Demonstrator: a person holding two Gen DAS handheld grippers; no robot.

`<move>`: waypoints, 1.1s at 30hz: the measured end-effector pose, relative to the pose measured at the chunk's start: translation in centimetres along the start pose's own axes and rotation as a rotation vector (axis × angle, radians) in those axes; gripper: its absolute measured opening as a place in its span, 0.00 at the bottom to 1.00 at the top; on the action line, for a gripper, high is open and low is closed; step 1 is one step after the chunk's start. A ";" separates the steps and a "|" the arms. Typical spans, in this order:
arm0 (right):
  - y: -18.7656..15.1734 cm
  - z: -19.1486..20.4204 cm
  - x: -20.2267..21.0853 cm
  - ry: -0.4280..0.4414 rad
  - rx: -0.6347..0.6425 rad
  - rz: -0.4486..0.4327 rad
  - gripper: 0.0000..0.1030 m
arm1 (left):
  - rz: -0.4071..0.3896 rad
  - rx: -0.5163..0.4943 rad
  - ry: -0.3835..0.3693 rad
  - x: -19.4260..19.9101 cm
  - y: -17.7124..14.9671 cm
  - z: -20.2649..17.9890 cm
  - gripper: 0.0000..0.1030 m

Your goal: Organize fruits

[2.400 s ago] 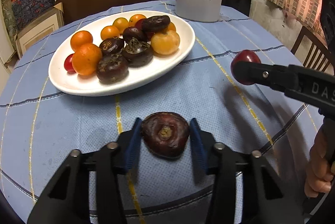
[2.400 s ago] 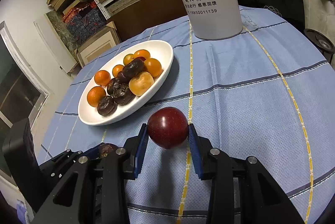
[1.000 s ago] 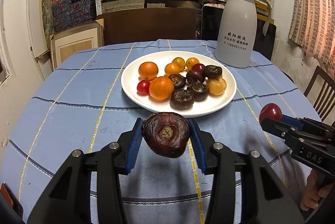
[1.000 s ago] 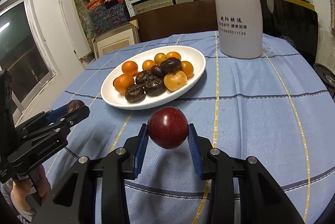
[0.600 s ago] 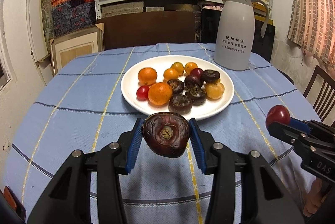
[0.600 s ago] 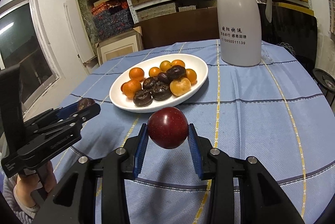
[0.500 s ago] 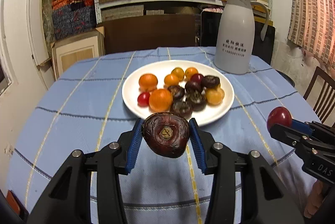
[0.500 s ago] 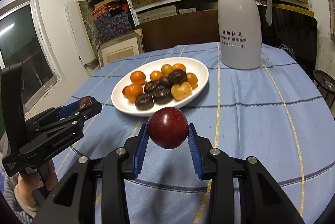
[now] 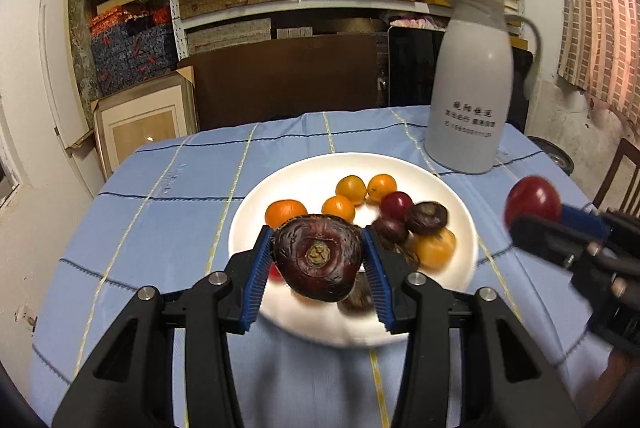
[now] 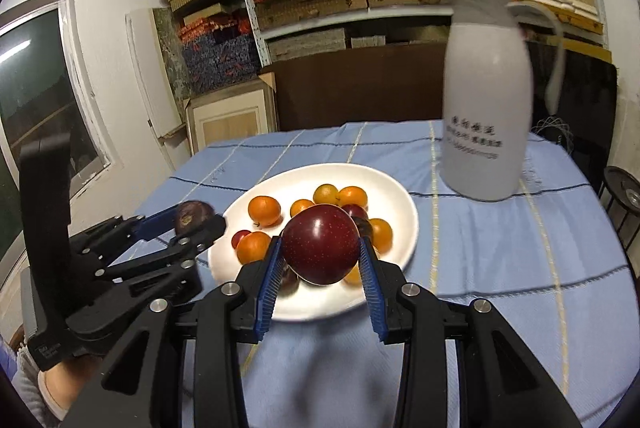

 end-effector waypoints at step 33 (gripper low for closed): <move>-8.8 -1.6 5.5 -0.121 -0.055 0.038 0.97 | 0.049 -0.017 0.151 6.6 -7.8 -0.7 0.95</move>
Point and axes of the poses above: each gripper's, at about its wrist camera, not at the fingertips, and x roughly against the way its jaws point, z to its left, y to its top, the point moved 5 cm from there along -x, roughly the way its jaws point
